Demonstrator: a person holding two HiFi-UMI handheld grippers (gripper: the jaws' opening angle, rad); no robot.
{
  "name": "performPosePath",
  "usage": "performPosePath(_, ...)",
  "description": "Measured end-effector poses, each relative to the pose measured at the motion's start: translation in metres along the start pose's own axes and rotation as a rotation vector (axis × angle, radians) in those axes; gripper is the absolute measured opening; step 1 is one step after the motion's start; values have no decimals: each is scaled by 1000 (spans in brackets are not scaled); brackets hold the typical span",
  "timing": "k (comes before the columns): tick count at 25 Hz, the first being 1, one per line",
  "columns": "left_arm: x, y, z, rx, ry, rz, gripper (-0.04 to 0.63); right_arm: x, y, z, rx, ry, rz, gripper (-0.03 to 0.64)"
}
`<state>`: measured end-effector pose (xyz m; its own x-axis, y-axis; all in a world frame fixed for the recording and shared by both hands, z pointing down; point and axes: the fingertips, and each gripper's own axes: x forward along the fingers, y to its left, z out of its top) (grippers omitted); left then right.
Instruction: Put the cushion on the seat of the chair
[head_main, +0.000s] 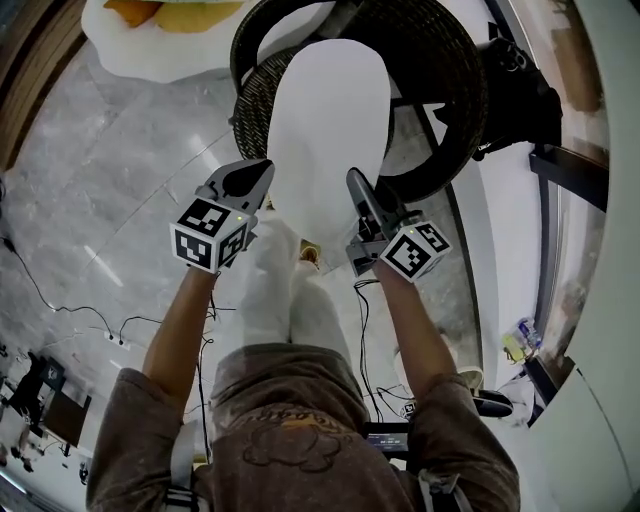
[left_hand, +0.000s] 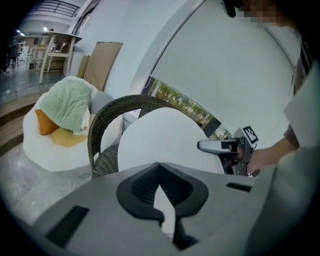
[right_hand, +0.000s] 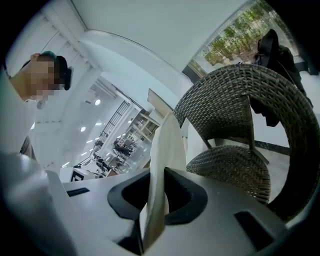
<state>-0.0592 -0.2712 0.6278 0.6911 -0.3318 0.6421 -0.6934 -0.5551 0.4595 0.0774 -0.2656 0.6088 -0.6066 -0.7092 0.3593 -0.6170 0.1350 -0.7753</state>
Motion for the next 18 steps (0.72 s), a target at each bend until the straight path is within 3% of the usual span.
performPosePath(18,57,30,-19,-24,54,-28,5,67,-55,-8,106,-16,71,71)
